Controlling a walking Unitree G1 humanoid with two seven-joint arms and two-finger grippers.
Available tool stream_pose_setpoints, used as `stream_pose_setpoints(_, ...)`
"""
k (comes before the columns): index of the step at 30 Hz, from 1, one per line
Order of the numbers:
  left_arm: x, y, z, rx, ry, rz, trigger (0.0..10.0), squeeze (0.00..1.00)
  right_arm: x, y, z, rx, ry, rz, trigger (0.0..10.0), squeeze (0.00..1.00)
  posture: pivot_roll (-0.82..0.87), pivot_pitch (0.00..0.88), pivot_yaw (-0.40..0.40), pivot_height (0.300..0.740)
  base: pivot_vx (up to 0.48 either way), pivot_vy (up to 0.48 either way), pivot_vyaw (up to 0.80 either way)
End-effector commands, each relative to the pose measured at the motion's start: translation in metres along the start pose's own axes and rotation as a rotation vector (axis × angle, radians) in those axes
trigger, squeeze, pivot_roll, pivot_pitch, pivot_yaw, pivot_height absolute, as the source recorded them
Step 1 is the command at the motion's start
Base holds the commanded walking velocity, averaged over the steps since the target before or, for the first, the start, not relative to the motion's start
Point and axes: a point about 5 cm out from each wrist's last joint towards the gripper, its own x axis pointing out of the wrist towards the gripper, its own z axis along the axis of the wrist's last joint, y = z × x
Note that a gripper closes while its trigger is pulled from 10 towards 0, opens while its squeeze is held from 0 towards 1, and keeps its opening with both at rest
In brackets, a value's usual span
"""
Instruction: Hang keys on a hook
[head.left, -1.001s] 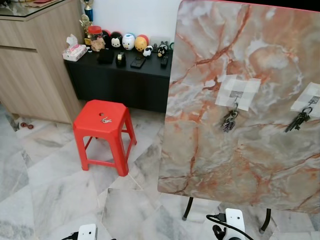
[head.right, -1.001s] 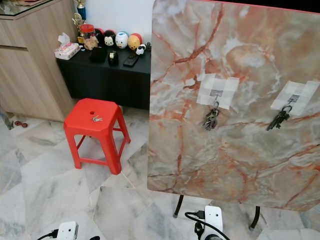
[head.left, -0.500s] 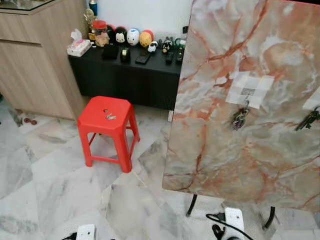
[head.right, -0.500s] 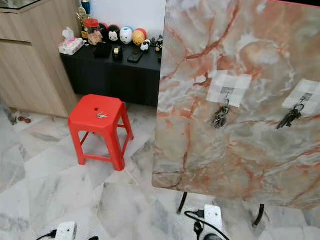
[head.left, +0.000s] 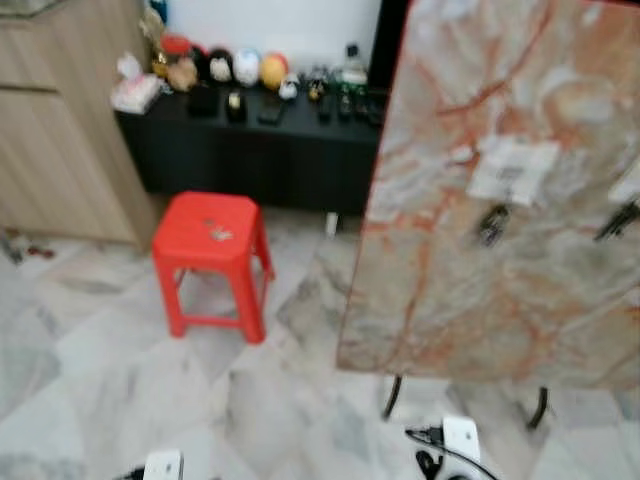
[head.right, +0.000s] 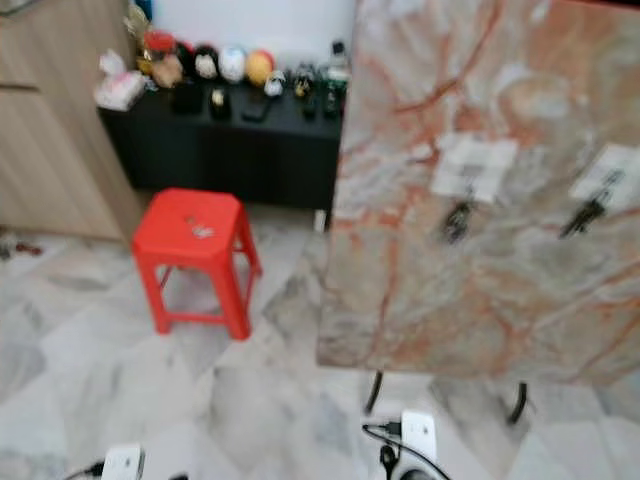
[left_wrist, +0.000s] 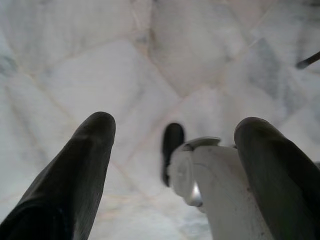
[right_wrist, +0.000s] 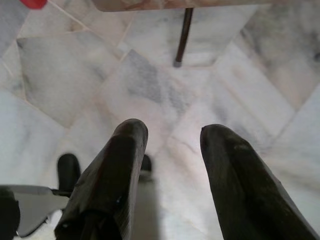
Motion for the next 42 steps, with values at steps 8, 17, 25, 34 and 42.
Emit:
stream_pose_setpoints(8,-0.0012,-0.0067,-0.0098,-0.014,0.033,-0.010,10.0,0.00,-0.0018,-0.0086,-0.0065,0.001,0.018,-0.021,10.0,0.00,0.13,0.085,-0.064,0.740,0.000,0.480,0.00)
stream_pose_setpoints(17,-0.0009,-0.0081,-0.0097,-0.011,0.032,-0.014,10.0,0.00,-0.0019,-0.0090,-0.0065,-0.001,0.018,-0.021,10.0,0.00,0.13,0.069,-0.063,0.740,0.000,0.480,0.00)
stream_pose_setpoints(25,-0.0007,-0.0096,-0.0097,-0.008,0.032,-0.018,10.0,0.00,-0.0023,-0.0106,-0.0080,-0.001,0.022,-0.025,10.0,0.00,0.13,0.055,-0.064,0.740,0.000,0.480,0.00)
stream_pose_setpoints(34,-0.0003,-0.0099,-0.0083,0.003,0.024,-0.007,10.0,0.00,-0.0025,-0.0116,-0.0083,-0.004,0.023,-0.023,10.0,0.00,0.13,0.050,-0.065,0.740,0.000,0.480,0.00)
stream_pose_setpoints(42,0.0001,-0.0101,-0.0077,0.027,0.026,0.002,10.0,0.00,-0.0023,-0.0116,-0.0070,0.000,0.019,-0.025,10.0,0.00,0.13,0.065,-0.063,0.740,0.000,0.066,0.00)
